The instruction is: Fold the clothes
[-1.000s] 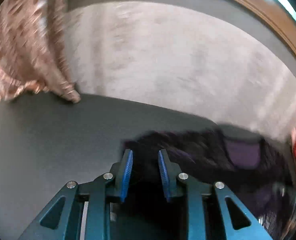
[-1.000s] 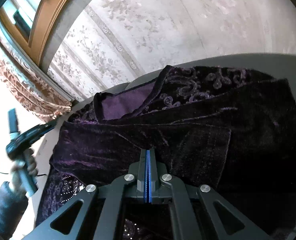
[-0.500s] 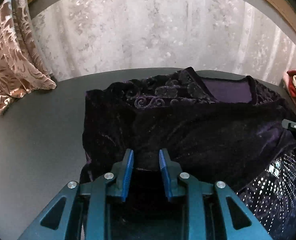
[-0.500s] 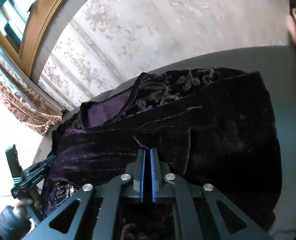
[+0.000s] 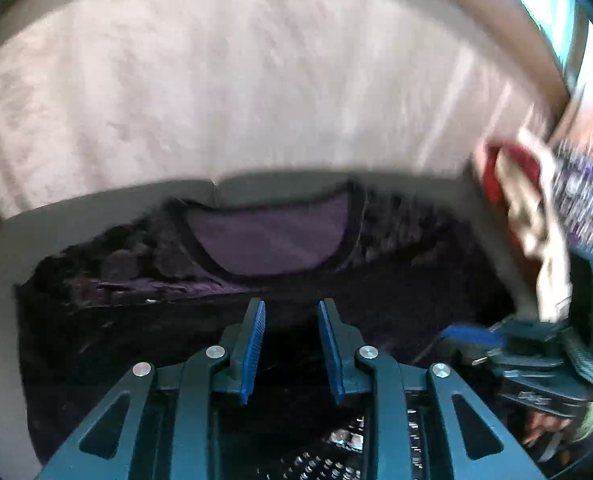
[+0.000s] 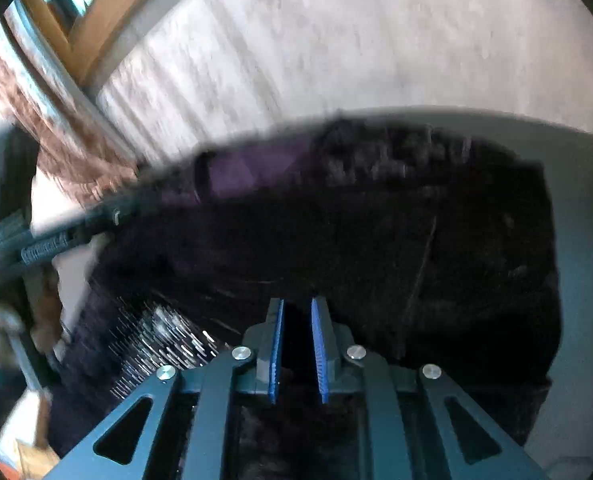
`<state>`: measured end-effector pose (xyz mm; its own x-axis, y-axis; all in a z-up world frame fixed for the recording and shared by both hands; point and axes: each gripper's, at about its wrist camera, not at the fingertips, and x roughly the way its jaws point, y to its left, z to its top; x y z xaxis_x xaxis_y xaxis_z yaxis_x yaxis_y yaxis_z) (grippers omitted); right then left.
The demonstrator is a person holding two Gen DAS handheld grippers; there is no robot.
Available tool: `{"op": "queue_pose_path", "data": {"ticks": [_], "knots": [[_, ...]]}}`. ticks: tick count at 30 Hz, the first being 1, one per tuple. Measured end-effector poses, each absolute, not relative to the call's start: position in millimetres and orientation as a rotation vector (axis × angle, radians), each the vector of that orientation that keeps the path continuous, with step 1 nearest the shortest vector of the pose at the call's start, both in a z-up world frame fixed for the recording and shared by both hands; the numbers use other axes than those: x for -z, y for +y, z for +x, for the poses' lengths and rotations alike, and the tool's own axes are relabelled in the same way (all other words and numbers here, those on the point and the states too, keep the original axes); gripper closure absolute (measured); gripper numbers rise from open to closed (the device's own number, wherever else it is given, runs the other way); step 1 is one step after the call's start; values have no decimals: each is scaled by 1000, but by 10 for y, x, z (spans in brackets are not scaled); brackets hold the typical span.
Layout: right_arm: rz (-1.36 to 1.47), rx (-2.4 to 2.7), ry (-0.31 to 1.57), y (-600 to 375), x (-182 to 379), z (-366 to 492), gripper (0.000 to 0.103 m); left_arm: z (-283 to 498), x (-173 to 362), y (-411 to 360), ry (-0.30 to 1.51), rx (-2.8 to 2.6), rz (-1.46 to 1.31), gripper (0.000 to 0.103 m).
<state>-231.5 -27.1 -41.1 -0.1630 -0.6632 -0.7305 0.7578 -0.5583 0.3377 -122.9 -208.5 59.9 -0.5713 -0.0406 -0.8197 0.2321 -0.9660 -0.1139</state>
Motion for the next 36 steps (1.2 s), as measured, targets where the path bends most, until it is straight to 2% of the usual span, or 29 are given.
{"op": "queue_pose_path", "data": {"ticks": [2,5,9,14,20,21,23,25,33,36], "knots": [[1059,1876,180,-222,405,-2209,88,-1305,-327,-2166,295,2569,1430,73],[1011,1881,208,-125,406,-2100,88,-1188,-279,-2265,420,2623,1315,72],[1025,1859,131,-77,458,-2151,90,-1177,-267,-2176,335,2618,1276,72],[1012,1881,171,-113,463,-2117,90,-1043,-406,-2286,489,2573,1235,73],[1050,1900,204,-76,373,-2154,87,-129,-623,-2224,460,2522,1136,73],[1063,1919,191,-36,304,-2126,83,74,-627,-2238,470,2513,1125,72],[1059,1935,104,124,129,-2021,68,514,-617,-2287,508,2490,1109,72],[1038,1938,50,311,17,-1844,45,914,-586,-2313,543,2454,1078,71],[1092,1946,91,835,344,-1062,35,1965,-436,-2268,643,2318,990,70],[996,1916,85,920,380,-912,7,2195,-371,-2249,648,2276,982,68]]}}
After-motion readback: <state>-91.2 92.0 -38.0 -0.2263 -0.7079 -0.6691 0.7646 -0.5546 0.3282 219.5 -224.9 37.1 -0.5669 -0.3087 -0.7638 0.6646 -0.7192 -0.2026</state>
